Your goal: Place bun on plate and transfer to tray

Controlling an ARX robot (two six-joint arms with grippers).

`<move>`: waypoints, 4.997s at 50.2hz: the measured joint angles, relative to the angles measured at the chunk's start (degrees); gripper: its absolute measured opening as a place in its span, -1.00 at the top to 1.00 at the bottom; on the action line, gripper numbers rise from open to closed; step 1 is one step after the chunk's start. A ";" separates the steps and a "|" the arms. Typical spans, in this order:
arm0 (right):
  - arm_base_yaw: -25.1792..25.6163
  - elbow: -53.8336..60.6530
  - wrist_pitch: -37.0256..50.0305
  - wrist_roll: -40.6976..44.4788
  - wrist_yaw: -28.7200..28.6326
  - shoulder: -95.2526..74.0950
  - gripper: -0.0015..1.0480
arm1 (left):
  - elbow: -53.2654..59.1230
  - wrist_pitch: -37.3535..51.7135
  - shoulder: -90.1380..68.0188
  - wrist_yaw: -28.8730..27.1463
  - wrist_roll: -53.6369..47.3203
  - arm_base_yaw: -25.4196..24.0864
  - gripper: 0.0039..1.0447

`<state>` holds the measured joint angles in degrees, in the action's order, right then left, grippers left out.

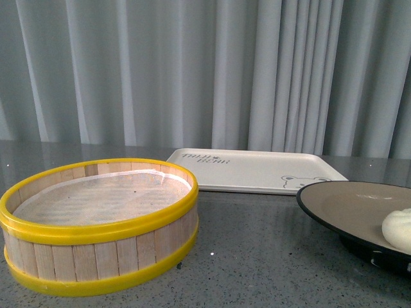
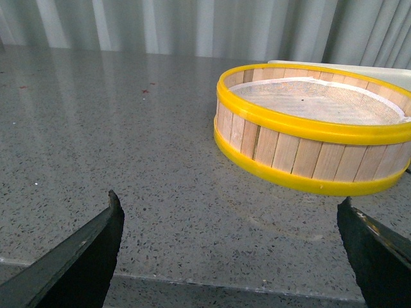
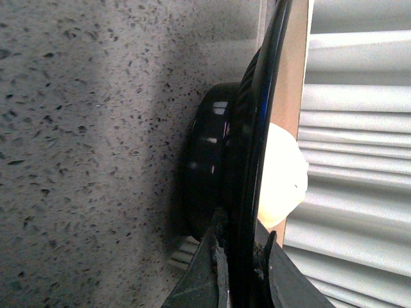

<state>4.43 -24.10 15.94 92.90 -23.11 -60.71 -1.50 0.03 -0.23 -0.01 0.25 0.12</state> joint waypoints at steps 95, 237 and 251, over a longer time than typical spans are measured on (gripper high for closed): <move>-7.13 -63.80 -8.41 3.96 0.37 -57.02 0.95 | 0.00 0.00 0.00 0.00 0.02 0.00 -0.88; -4.44 23.76 20.26 -92.26 23.08 23.19 0.97 | 0.00 0.00 0.00 -0.02 0.00 0.00 -0.88; -4.44 23.80 10.93 -92.26 23.10 33.57 0.97 | 0.00 0.00 0.02 -0.02 0.02 0.00 -0.88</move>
<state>-0.01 -0.30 26.87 0.64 -0.01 -27.14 -1.50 0.03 -0.21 -0.03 0.27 0.12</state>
